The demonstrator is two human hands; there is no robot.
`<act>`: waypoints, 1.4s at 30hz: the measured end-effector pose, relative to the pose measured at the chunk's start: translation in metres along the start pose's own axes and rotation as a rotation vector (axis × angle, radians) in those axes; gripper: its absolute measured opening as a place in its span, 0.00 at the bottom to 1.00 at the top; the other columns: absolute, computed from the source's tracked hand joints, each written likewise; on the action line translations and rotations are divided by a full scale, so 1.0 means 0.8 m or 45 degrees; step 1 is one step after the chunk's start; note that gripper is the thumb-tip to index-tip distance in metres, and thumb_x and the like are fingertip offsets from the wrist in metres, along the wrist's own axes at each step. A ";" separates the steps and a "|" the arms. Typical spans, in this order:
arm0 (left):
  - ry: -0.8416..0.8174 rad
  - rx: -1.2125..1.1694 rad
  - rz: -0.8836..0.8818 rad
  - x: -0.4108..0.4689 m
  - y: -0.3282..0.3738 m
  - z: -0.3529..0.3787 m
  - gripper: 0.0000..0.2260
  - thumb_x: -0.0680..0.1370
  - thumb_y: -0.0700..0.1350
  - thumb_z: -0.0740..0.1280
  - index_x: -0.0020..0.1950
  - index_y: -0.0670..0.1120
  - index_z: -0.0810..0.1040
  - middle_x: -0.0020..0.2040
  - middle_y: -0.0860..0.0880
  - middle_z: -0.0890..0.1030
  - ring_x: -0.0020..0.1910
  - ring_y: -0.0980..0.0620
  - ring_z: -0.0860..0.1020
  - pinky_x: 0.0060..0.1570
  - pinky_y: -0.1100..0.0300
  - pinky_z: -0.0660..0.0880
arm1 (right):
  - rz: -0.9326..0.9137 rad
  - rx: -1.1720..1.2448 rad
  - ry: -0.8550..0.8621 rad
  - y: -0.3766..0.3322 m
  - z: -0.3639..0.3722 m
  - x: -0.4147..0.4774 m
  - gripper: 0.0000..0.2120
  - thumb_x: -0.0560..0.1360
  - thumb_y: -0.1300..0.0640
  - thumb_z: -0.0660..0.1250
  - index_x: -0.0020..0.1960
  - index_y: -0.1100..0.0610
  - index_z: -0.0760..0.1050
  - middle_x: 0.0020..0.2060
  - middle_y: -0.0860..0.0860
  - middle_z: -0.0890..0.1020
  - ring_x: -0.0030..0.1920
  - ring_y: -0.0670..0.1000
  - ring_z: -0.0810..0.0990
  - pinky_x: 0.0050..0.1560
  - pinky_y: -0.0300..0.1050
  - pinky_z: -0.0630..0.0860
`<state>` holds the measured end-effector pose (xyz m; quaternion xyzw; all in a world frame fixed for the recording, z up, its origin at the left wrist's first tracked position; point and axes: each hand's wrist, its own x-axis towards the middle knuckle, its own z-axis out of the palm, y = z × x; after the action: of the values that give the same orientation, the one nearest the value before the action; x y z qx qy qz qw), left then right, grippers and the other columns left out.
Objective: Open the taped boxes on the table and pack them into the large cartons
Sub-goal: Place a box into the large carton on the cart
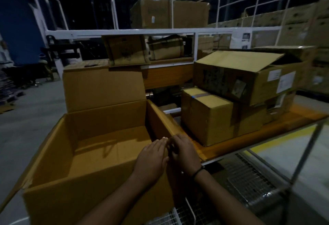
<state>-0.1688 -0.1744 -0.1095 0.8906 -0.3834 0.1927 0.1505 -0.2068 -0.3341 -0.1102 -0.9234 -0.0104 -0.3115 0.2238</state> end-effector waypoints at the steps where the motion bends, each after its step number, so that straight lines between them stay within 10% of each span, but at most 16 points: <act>1: 0.020 -0.027 0.036 0.014 0.013 0.004 0.29 0.85 0.56 0.58 0.84 0.52 0.51 0.83 0.54 0.56 0.81 0.55 0.56 0.77 0.59 0.53 | 0.030 -0.023 0.035 0.018 -0.011 0.004 0.10 0.75 0.58 0.72 0.55 0.51 0.77 0.55 0.48 0.78 0.55 0.50 0.73 0.54 0.45 0.73; 20: 0.120 -0.326 0.252 0.295 0.268 0.057 0.29 0.82 0.55 0.66 0.81 0.53 0.62 0.80 0.52 0.64 0.78 0.50 0.63 0.72 0.53 0.67 | 0.477 -0.098 0.644 0.295 -0.261 0.017 0.12 0.76 0.59 0.71 0.59 0.51 0.76 0.55 0.50 0.77 0.55 0.54 0.77 0.56 0.56 0.77; 28: 0.146 -0.369 0.161 0.403 0.333 0.051 0.30 0.80 0.53 0.69 0.80 0.55 0.61 0.84 0.48 0.50 0.82 0.40 0.48 0.76 0.39 0.58 | 0.363 -0.331 0.652 0.350 -0.310 0.057 0.16 0.74 0.60 0.71 0.60 0.53 0.75 0.54 0.53 0.78 0.56 0.57 0.77 0.57 0.56 0.77; 42: 0.090 -0.757 -0.058 0.533 0.351 0.102 0.37 0.74 0.59 0.76 0.78 0.65 0.60 0.84 0.48 0.40 0.78 0.28 0.56 0.64 0.32 0.74 | 0.390 -0.450 0.618 0.458 -0.337 0.115 0.16 0.74 0.56 0.70 0.60 0.54 0.75 0.54 0.52 0.78 0.56 0.56 0.77 0.55 0.57 0.78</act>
<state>-0.0886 -0.6603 0.0480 0.8086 -0.3975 0.0997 0.4222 -0.2286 -0.7880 -0.0155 -0.8376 0.2363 -0.4821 0.1004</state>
